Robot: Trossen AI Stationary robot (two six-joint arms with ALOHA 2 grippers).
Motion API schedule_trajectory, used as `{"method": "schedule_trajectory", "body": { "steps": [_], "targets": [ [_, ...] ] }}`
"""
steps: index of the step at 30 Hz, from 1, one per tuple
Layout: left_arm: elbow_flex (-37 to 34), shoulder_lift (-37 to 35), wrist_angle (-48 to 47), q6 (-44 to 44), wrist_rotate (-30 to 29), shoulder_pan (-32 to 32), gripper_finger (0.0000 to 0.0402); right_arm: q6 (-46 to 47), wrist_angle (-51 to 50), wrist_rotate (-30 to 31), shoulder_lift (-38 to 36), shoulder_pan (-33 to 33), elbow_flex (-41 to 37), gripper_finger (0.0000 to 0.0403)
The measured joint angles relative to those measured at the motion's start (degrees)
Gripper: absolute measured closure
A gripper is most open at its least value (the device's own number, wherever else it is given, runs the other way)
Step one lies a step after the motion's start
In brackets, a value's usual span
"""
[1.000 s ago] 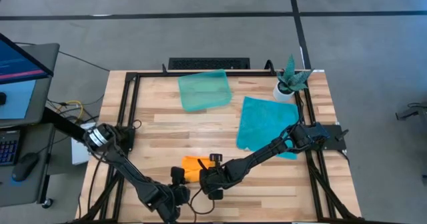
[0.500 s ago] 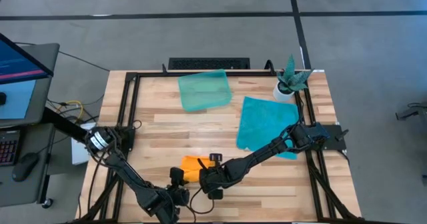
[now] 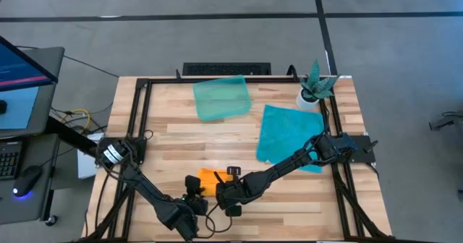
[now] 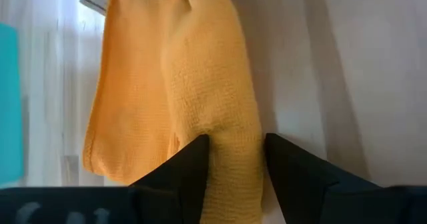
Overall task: Roll microfiber towels into tight, uniform cylinder then place into a basket
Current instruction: Roll the yellow microfiber towel
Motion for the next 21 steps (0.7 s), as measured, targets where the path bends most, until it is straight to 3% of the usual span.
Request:
{"method": "schedule_trajectory", "body": {
  "steps": [6, 17, 21],
  "targets": [
    [-0.3, 0.3, -4.4, -7.3, -0.4, 2.1, 0.0255, 0.0, 0.0, -0.7, 0.0, 0.1, 0.0, 0.0375],
    [-0.8, 0.6, -6.6, -7.1, -1.6, 2.4, 0.0256, 0.0, 0.2, -2.1, 0.0, 0.2, 0.0, 0.0377],
    [-0.8, 0.6, -6.5, -6.9, -0.4, 2.5, 0.0275, 0.0, 0.2, -2.0, 0.0, 0.5, 0.0, 0.0376]
  ]
}}
